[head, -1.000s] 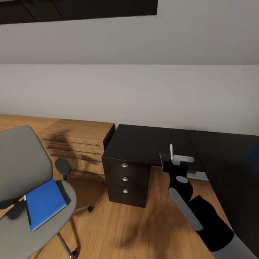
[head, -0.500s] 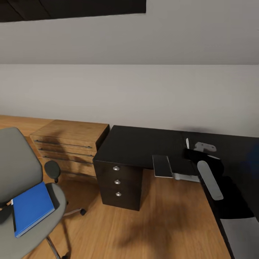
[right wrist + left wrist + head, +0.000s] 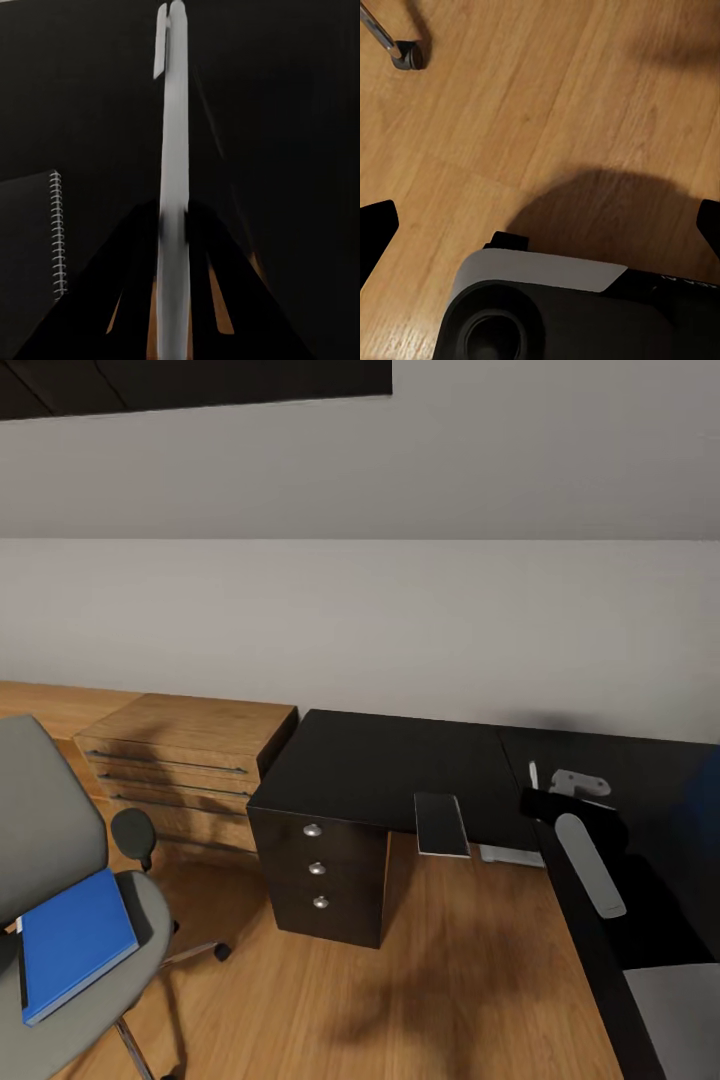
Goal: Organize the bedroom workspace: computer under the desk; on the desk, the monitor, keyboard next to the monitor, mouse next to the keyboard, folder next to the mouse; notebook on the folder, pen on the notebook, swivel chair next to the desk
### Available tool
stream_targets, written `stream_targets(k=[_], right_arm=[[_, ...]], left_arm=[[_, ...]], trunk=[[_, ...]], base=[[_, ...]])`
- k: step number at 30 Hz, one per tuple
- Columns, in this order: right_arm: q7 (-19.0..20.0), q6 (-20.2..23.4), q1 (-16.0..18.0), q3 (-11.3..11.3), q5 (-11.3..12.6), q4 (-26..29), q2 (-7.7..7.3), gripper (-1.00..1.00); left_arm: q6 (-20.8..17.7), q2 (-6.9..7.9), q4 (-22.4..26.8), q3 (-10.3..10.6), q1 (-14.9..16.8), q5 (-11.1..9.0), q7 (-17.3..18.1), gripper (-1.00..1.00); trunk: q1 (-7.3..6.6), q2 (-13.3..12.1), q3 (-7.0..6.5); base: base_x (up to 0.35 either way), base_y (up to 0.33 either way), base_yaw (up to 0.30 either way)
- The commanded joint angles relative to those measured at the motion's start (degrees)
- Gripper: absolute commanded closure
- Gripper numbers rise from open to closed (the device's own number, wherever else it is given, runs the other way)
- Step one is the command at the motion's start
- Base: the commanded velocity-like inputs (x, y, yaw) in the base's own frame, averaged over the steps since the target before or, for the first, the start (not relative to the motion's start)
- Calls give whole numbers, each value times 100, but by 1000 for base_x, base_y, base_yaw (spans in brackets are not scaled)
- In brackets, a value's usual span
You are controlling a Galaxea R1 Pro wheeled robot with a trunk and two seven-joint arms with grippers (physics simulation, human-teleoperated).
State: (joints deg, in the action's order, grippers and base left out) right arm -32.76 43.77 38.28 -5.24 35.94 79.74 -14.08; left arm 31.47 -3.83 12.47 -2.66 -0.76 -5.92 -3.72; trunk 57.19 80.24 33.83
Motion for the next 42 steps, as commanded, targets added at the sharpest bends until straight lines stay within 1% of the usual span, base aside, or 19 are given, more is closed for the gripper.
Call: stream_targets(k=[1,8,20,40,42], right_arm=[[-47,-2,4,-13,65,-57,0,100],[-31,-22,4,-16,87,-371,11,100],[14,-35,-22,-21,86,-667,11,100],[13,-35,-22,-21,80,-670,11,100],[14,-44,-22,-21,80,-670,11,100]], left_arm=[[5,-4,10,-24,-3,-14,12,-100],[-7,-4,10,-24,-3,-21,5,-100],[16,-4,10,-23,-3,-16,9,-100],[-22,-4,10,-26,-3,-23,3,-100],[-18,-1,10,-27,-3,-23,3,-100]], trunk=[[0,3,4],[0,3,16],[0,3,22],[-439,-799,-337],[-439,-799,-338]], base=[[0,-2,-13],[0,-1,-78],[0,0,-17],[0,0,0],[0,0,-52]])
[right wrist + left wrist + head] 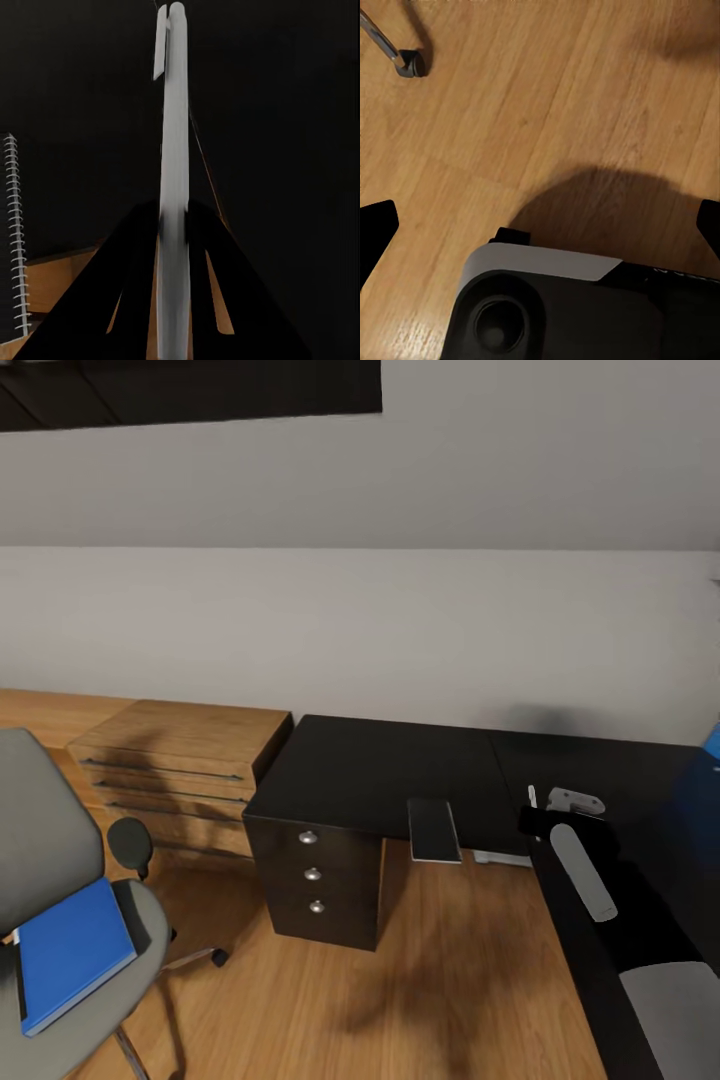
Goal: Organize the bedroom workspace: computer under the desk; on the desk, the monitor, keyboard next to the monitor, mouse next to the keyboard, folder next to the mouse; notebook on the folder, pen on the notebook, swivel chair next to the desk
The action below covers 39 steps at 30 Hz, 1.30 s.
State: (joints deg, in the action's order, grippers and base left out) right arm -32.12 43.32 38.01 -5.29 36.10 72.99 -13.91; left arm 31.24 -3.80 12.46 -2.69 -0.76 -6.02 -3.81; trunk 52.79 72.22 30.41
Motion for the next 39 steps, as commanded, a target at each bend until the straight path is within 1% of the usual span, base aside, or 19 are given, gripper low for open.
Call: stream_targets(k=[1,9,23,32,35,39], right_arm=[[-50,-7,5,-15,66,5,-6,100],[-49,-101,5,-16,78,-3,-6,100],[-49,-107,5,-22,85,-82,-6,100],[-47,-105,5,-19,56,-222,-14,100],[-14,-99,5,-24,56,-235,-15,100],[178,-97,5,-89,51,-256,-17,100]], left_arm=[[9,-3,11,-23,-3,-13,11,-100],[28,10,11,-29,-3,-19,11,-100],[30,3,11,-22,-3,-16,17,-100],[32,2,11,-21,-3,-13,20,-100],[30,2,11,-16,-3,-13,20,-100],[25,2,11,-13,-3,-13,20,-100]], trunk=[[0,3,4],[0,3,-8],[0,3,-9],[0,3,-9],[0,3,-9],[0,3,-9]], base=[[0,0,-118],[16,0,-168],[235,0,-3],[318,0,0],[282,0,0],[204,0,0]])
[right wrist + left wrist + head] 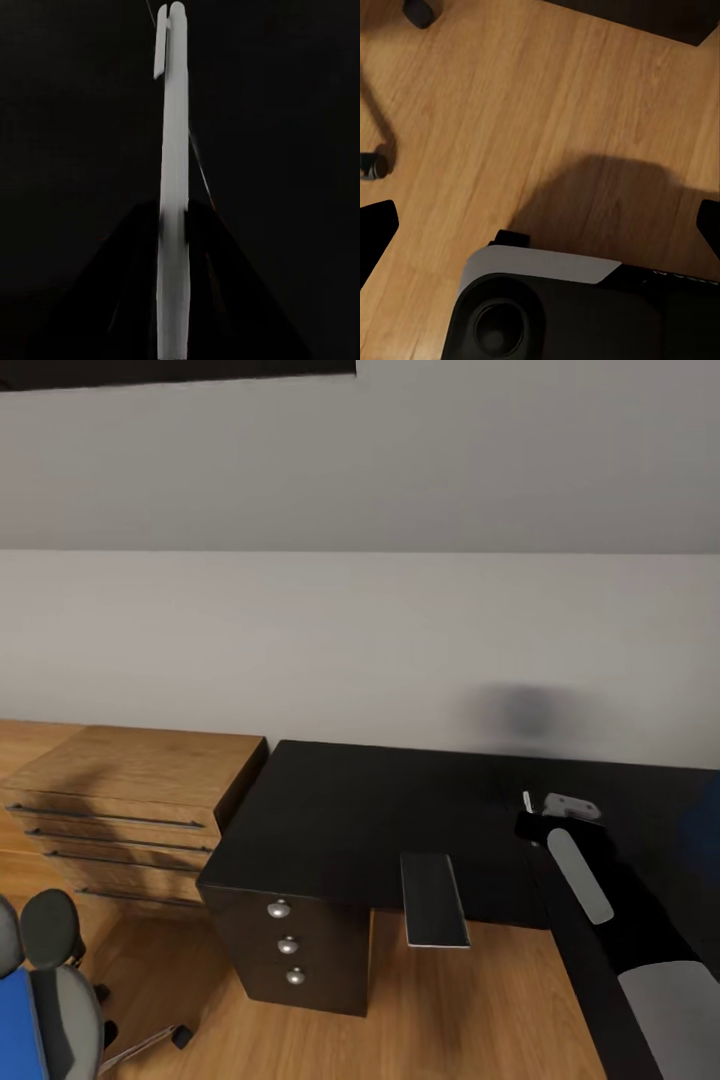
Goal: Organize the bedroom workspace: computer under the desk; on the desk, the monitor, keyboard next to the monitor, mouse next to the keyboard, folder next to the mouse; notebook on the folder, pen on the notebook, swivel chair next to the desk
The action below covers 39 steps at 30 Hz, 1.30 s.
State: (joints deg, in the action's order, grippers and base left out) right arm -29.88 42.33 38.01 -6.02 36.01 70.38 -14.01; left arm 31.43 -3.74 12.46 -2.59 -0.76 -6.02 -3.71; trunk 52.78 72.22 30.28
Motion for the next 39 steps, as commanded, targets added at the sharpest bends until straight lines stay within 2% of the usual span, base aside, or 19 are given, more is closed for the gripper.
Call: stream_targets(k=[1,6,13,21,28,35,39], right_arm=[[-4,3,4,-35,59,-6,-8,100],[301,-1,4,-126,37,-239,-13,100],[716,-18,4,-143,8,-610,-14,100],[855,-186,4,-168,-105,-907,-8,100],[869,-447,3,-550,-128,-1049,-6,100],[870,-571,4,-738,-130,-1069,-3,100],[867,-857,4,-1004,-144,-1291,2,100]], left_arm=[[5,-4,10,-23,-3,-14,11,-100],[4,-4,10,-27,-3,-14,10,-100],[4,-4,10,-25,-3,-14,8,-100],[4,-4,10,-24,-3,-14,6,-100],[9,-4,10,-28,-3,-14,7,-100],[12,-4,10,-27,-3,-14,4,-100],[12,-4,10,-26,-3,-14,6,-100]], trunk=[[2,3,5],[2,3,5],[2,3,5],[2,3,5],[2,3,5],[2,3,5],[2,3,5]], base=[[151,0,0],[60,0,0],[10,0,0],[1,0,0],[0,0,0],[0,0,0],[0,0,0]])
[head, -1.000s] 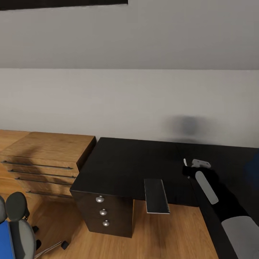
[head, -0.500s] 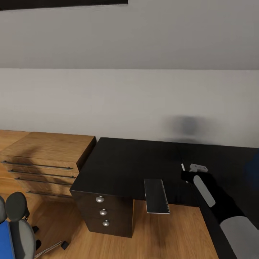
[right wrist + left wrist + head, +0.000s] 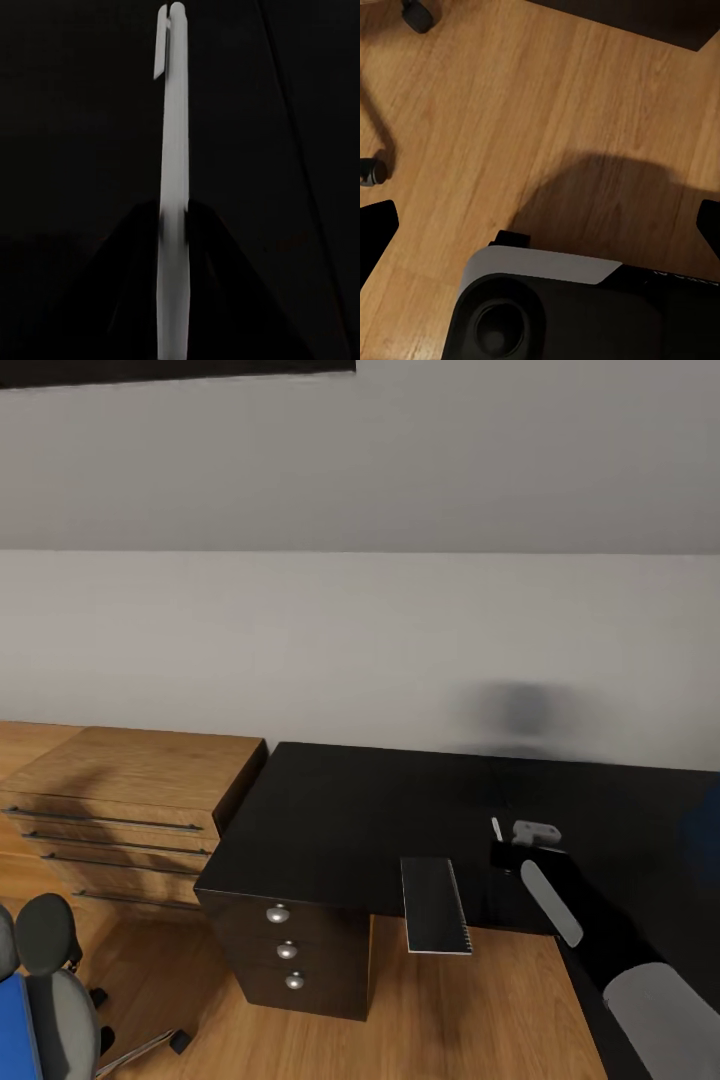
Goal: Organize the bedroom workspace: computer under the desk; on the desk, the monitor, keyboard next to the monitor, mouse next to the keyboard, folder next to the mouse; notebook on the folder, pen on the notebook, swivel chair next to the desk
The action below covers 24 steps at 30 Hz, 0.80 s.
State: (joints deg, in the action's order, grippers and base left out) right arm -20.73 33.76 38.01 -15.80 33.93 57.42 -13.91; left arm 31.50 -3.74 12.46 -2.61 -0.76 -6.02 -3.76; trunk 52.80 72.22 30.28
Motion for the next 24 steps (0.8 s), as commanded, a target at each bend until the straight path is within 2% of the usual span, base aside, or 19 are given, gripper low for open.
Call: stream_targets(k=[1,5,8,24], right_arm=[[-50,-125,5,-139,57,-80,-7,100],[-52,-410,5,-389,53,-206,-7,100],[-53,-493,5,-460,53,-248,-7,100],[-54,-690,4,-516,48,-533,0,100]], left_arm=[[6,-4,10,-24,-3,-14,11,-100],[6,-4,10,-25,-3,-14,14,-100],[6,-4,10,-24,-3,-14,9,-100],[14,-12,10,-20,-3,-10,10,-100]], trunk=[[0,3,4],[0,3,4],[0,3,4],[0,3,4]], base=[[0,0,0],[0,0,0],[0,0,0],[0,0,0]])
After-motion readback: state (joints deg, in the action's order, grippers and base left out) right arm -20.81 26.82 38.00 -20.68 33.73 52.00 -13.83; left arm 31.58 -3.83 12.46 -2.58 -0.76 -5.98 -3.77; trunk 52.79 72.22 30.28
